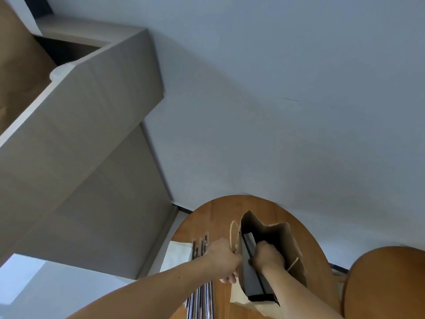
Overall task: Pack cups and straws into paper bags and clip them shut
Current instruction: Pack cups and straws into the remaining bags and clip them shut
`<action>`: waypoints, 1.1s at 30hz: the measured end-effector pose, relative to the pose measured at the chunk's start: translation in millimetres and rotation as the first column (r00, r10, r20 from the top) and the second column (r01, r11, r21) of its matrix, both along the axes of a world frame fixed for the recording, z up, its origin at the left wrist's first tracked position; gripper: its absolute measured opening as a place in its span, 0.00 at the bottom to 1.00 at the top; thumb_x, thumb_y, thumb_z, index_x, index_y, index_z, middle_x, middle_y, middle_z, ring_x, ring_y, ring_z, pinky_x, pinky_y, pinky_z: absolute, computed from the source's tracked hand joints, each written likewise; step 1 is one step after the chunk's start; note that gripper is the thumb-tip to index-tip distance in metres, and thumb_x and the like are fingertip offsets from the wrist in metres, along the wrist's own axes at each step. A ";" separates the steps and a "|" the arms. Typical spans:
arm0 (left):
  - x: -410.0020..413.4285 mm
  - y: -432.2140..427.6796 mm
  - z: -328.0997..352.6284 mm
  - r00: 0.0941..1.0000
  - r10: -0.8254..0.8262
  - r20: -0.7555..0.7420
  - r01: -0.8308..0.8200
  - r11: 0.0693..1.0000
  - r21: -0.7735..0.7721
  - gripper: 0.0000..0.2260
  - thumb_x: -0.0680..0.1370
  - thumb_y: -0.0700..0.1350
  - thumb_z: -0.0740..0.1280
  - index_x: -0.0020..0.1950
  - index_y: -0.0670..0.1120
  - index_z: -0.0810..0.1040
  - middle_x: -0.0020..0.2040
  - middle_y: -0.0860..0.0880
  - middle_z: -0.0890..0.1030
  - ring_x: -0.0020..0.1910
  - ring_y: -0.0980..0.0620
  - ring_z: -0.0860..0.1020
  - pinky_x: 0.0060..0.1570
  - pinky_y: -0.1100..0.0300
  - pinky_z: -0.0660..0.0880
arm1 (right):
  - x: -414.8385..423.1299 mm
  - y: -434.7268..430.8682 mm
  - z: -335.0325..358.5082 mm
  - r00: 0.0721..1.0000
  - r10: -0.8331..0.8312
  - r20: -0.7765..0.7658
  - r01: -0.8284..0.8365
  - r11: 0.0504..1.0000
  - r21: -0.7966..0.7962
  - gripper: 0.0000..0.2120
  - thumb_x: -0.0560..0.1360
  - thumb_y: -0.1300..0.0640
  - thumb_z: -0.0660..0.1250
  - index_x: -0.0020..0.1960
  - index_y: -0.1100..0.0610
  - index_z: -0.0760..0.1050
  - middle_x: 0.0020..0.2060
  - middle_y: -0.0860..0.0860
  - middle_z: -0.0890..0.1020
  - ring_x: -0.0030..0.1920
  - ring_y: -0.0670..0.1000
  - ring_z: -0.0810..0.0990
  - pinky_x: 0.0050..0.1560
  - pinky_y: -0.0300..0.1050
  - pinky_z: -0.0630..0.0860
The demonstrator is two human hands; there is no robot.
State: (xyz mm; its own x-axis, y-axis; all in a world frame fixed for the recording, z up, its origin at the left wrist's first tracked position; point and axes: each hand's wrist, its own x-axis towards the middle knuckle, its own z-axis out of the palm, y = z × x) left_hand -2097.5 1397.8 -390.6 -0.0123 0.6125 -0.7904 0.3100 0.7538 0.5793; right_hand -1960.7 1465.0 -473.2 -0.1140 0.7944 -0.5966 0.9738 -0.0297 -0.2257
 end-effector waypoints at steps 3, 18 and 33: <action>0.7 -1.2 -3.0 1.000 0.002 0.007 -0.002 1.000 0.030 0.10 0.80 0.41 0.62 0.55 0.35 0.75 0.32 0.45 0.78 0.29 0.51 0.78 0.30 0.64 0.73 | -2.8 -1.1 15.9 0.997 0.070 -0.016 -0.070 0.996 0.054 0.04 0.77 0.54 0.68 0.48 0.50 0.72 0.36 0.44 0.74 0.40 0.48 0.77 0.46 0.43 0.76; 13.8 -3.0 -4.8 0.982 -0.181 -0.058 0.190 0.959 0.211 0.24 0.75 0.51 0.70 0.69 0.50 0.70 0.61 0.45 0.78 0.54 0.48 0.79 0.52 0.53 0.81 | 66.0 21.2 115.6 0.950 -0.153 -0.273 0.200 0.967 0.155 0.20 0.81 0.44 0.58 0.66 0.56 0.73 0.57 0.53 0.80 0.53 0.53 0.79 0.50 0.46 0.76; 72.7 3.5 -22.0 0.889 -0.168 -0.427 0.257 0.953 0.161 0.09 0.76 0.50 0.63 0.48 0.46 0.75 0.45 0.46 0.81 0.47 0.45 0.82 0.43 0.57 0.79 | 63.3 -7.4 65.9 0.776 -0.228 -0.588 0.195 0.973 -0.120 0.15 0.81 0.57 0.57 0.61 0.61 0.77 0.56 0.56 0.82 0.56 0.57 0.81 0.61 0.58 0.76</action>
State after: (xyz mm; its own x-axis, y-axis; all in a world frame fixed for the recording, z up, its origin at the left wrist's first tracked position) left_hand -2024.9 1401.3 -412.6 -0.1537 0.7856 -0.5994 0.6894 0.5198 0.5045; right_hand -1897.4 1457.6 -407.3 -0.2914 0.8119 -0.5059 0.6149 -0.2461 -0.7492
